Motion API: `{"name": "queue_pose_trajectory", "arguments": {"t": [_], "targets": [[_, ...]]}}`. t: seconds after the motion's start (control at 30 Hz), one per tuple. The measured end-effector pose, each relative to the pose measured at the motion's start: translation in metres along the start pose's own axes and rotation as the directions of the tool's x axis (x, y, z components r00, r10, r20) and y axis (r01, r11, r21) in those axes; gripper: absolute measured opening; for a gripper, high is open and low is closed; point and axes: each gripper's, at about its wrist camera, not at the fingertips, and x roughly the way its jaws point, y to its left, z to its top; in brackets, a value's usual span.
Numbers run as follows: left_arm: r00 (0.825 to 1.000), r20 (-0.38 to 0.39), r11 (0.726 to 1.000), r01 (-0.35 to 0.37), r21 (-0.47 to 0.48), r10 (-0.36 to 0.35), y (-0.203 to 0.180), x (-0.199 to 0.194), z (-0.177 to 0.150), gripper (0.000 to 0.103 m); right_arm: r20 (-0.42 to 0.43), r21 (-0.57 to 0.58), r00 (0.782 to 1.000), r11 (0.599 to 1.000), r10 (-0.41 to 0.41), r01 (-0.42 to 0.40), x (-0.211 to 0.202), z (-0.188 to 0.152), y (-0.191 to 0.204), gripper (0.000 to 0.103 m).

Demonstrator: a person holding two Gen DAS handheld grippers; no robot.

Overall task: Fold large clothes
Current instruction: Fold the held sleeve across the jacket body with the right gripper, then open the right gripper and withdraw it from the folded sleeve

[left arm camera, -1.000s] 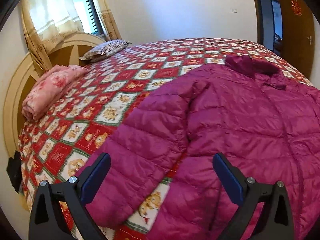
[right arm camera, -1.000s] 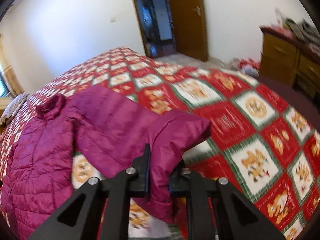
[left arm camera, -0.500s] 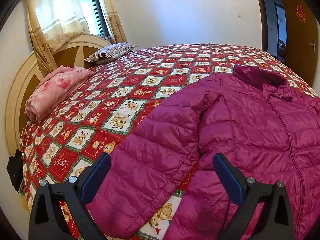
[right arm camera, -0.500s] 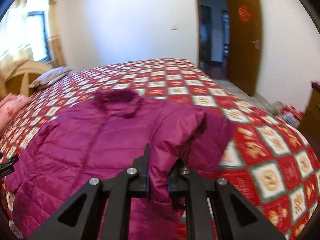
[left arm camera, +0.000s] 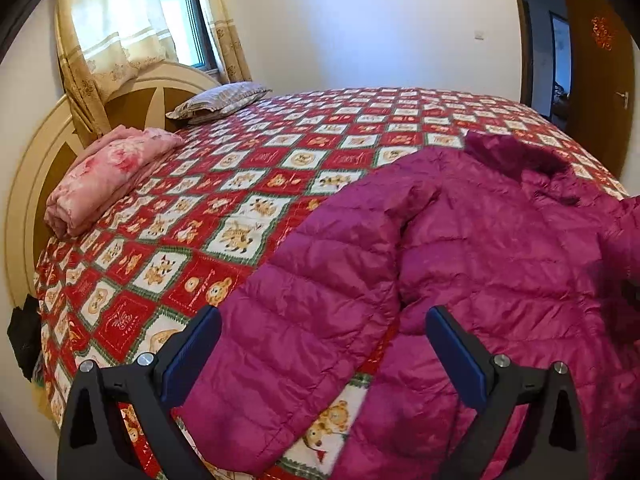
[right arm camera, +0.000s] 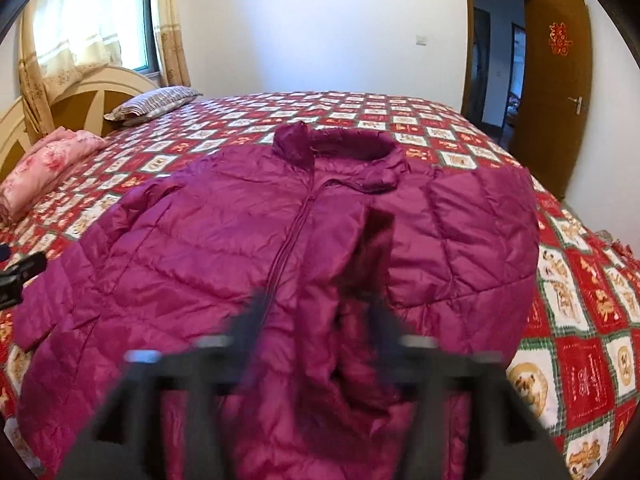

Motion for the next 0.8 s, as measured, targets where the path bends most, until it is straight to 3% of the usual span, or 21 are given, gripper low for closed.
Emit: {"name": "queue_pose_trajectory", "arguments": {"t": [0.17, 0.3, 0.5, 0.67, 0.73, 0.77, 0.8], "targets": [[0.997, 0.003, 0.997, 0.077, -0.016, -0.077, -0.022, -0.012, 0.015, 0.102, 0.083, 0.045, 0.996, 0.999, 0.021, -0.025, -0.052, -0.008, -0.024, 0.077], [0.987, 0.004, 0.987, 0.159, 0.032, -0.159, -0.068, -0.022, 0.025, 0.102, 0.127, 0.145, 0.988, 0.987, -0.091, 0.072, -0.072, -0.016, -0.061, 0.088], [0.957, -0.075, 0.947, 0.287, 0.144, -0.279, -0.158, -0.016, 0.028, 0.102, 0.103, 0.323, 0.985, 0.941, -0.138, 0.098, -0.074, -0.033, -0.11, 0.088], [0.95, -0.123, 0.928, 0.308, 0.211, -0.288, -0.21, 0.004, 0.019, 0.101, 0.092, 0.312, 0.984, 0.943, -0.15, 0.115, -0.071, -0.032, -0.118, 0.089], [0.944, -0.142, 0.918, 0.324, 0.231, -0.297, -0.225, 0.012, 0.013, 0.077, 0.077, 0.317, 0.987, 0.942, -0.142, 0.11, -0.07, -0.036, -0.123, 0.089], [0.937, -0.17, 0.909, 0.34, 0.241, -0.305, -0.231, 0.018, 0.011, 0.039, 0.073, 0.318, 0.987, 0.942, -0.14, 0.11, -0.069, -0.037, -0.124, 0.089], [0.926, -0.199, 0.901, 0.364, 0.236, -0.322, -0.234, 0.022, 0.009, 0.015, 0.067, 0.319, 0.988, 0.942, -0.138, 0.11, -0.067, -0.039, -0.124, 0.089]]}}
